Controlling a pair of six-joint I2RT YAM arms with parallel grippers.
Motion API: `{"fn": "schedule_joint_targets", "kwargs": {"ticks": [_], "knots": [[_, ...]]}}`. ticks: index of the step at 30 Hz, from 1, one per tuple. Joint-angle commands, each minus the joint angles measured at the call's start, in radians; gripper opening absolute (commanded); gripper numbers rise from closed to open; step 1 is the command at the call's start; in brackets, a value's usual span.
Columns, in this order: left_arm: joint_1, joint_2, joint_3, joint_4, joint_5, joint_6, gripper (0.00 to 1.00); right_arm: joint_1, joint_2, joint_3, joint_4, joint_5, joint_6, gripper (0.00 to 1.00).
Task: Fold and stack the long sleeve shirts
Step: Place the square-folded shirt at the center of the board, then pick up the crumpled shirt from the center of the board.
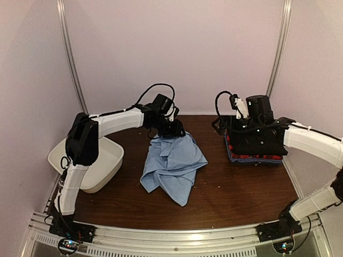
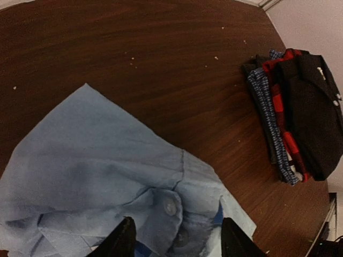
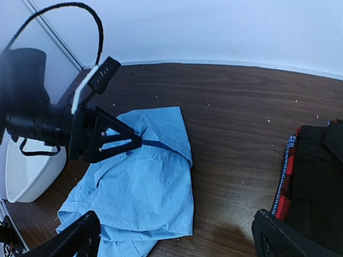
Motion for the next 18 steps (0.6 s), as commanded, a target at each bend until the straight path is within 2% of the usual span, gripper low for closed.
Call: {"fn": "schedule_joint_targets", "kwargs": {"ticks": [1,8,12,18], "knots": [[0.0,-0.129,0.003,0.063,0.016,-0.01,0.61,0.007,0.023,-0.046,0.022,-0.084,0.022,1.0],[0.0,-0.24,-0.184,0.106,-0.048,-0.05,0.82,0.09,0.058,-0.06,0.046,-0.062,0.025,1.0],[0.003,-0.311,-0.286,0.108,-0.115,-0.086,0.84,0.165,0.1,-0.034,0.042,-0.014,0.039,1.0],[0.014,-0.466,-0.525,0.134,-0.203,-0.114,0.84,0.26,0.192,0.015,0.037,0.055,0.081,0.99]]}}
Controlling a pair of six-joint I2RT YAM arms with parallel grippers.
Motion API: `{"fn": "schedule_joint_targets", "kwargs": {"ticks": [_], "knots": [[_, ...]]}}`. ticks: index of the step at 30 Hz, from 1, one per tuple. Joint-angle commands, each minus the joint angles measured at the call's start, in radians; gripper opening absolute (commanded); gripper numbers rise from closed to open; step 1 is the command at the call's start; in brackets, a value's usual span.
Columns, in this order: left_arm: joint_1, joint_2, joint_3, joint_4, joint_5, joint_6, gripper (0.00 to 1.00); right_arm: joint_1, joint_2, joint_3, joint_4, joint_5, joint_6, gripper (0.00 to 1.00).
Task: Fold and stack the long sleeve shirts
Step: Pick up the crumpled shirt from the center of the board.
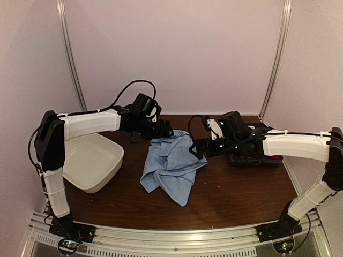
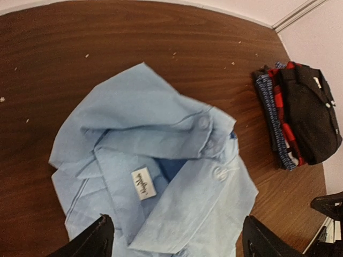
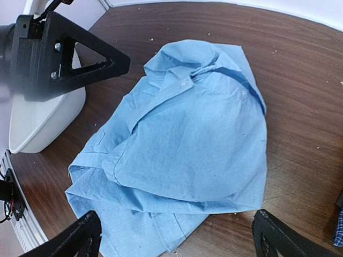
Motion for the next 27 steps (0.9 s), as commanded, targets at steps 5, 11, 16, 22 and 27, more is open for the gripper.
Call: {"fn": "schedule_joint_targets", "kwargs": {"ticks": [5,11,16,22,27], "knots": [[0.021,-0.19,-0.273,0.048,-0.091,-0.054,0.84,0.129,0.166,0.137,-0.007,0.141,0.051,0.98],[0.032,-0.247,-0.399,0.084,-0.091,-0.084,0.83,0.243,0.349,0.336,-0.129,0.356,0.039,0.99],[0.036,-0.266,-0.42,0.082,-0.091,-0.081,0.83,0.28,0.477,0.479,-0.255,0.486,0.027,0.99],[0.045,-0.265,-0.429,0.079,-0.081,-0.074,0.83,0.287,0.533,0.516,-0.311,0.553,0.018,0.98],[0.046,-0.253,-0.426,0.089,-0.059,-0.07,0.83,0.274,0.53,0.505,-0.336,0.589,0.018,0.87]]}}
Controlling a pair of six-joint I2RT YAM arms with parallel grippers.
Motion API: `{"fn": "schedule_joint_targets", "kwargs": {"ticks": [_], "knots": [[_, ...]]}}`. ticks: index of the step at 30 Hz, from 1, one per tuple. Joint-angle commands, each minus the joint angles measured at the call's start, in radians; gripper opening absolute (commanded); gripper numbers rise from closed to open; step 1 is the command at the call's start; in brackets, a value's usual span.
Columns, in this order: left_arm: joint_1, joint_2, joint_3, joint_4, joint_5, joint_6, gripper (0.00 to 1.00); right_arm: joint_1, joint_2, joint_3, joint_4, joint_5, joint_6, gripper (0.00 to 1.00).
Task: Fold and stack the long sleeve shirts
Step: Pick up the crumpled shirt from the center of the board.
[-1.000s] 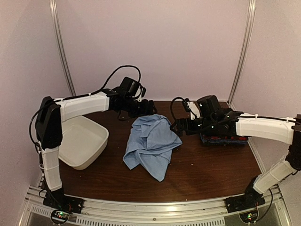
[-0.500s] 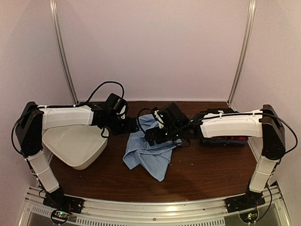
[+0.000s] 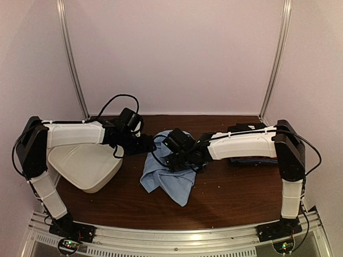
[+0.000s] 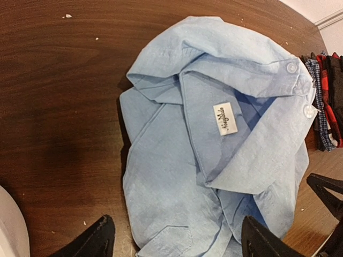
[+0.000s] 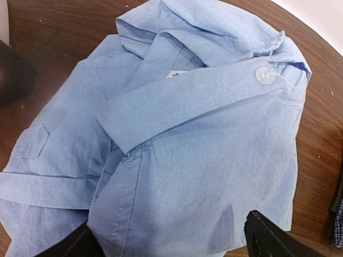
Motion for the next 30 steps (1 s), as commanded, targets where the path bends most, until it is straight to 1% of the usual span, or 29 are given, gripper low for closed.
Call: {"fn": "schedule_joint_targets", "kwargs": {"ticks": [1,6,10,13,18,21,26,30], "knots": [[0.007,-0.014,-0.001,0.05,0.021,0.005,0.83,-0.013,-0.013,0.011,-0.048,0.082,0.0,0.82],[0.008,0.004,0.007,0.056,0.044,0.015,0.82,-0.051,-0.096,-0.062,-0.015,0.075,0.018,0.58],[0.007,0.029,0.018,0.067,0.079,0.023,0.78,-0.104,-0.166,-0.132,0.033,0.031,0.028,0.3],[0.007,0.051,0.033,0.079,0.108,0.029,0.74,-0.154,-0.222,-0.202,0.079,-0.011,0.045,0.17],[0.006,0.097,0.08,0.084,0.135,0.039,0.68,-0.245,-0.29,-0.279,0.121,-0.064,0.067,0.09],[0.006,0.137,0.127,0.084,0.135,0.049,0.66,-0.279,-0.312,-0.3,0.136,-0.082,0.065,0.07],[0.015,0.23,0.234,0.071,0.067,0.053,0.63,-0.315,-0.334,-0.302,0.146,-0.095,0.051,0.06],[0.037,0.303,0.317,0.095,0.047,0.049,0.62,-0.326,-0.347,-0.301,0.148,-0.102,0.041,0.05]]}}
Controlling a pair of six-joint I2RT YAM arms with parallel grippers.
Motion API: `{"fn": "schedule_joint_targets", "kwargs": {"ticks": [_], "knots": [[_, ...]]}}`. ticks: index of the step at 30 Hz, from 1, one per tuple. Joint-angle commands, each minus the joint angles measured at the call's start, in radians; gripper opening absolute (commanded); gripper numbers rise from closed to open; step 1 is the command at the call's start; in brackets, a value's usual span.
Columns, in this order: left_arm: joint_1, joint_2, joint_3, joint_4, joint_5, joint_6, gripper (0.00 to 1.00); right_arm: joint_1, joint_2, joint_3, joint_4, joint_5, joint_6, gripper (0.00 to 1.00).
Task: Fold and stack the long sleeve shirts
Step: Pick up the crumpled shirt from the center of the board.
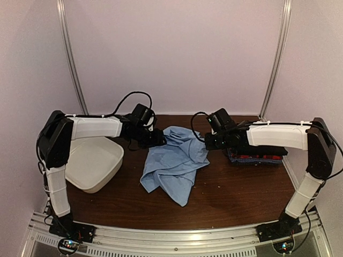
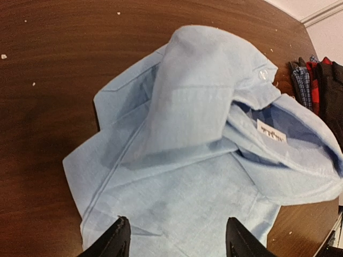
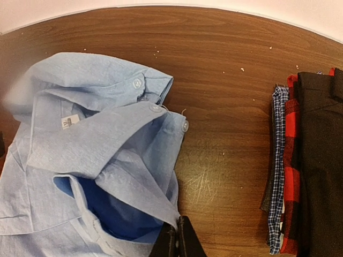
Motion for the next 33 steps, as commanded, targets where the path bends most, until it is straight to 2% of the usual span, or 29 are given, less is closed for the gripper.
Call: {"fn": "schedule_joint_targets", "kwargs": {"ticks": [1,9,11,13,18,27,33], "knots": [[0.034,0.072,0.095,0.06,-0.028,0.013,0.61,-0.013,-0.053,-0.008,0.024,-0.014,-0.014,0.05],[0.054,0.203,0.252,0.05,-0.002,0.004,0.54,-0.038,-0.088,-0.031,0.035,-0.023,-0.021,0.05],[0.055,0.229,0.285,0.041,-0.004,0.002,0.5,-0.042,-0.095,-0.033,0.04,-0.027,-0.021,0.05],[0.054,0.25,0.317,0.032,0.011,0.003,0.4,-0.045,-0.098,-0.029,0.041,-0.028,-0.027,0.05],[0.054,0.211,0.344,0.005,0.001,0.017,0.0,-0.062,-0.121,-0.001,0.02,0.001,-0.047,0.04],[0.053,-0.116,0.314,-0.085,-0.133,0.175,0.0,-0.12,-0.26,0.082,-0.009,0.054,-0.143,0.0],[0.044,-0.364,0.31,-0.085,-0.016,0.318,0.0,-0.126,-0.368,0.208,-0.017,0.05,-0.218,0.0]]}}
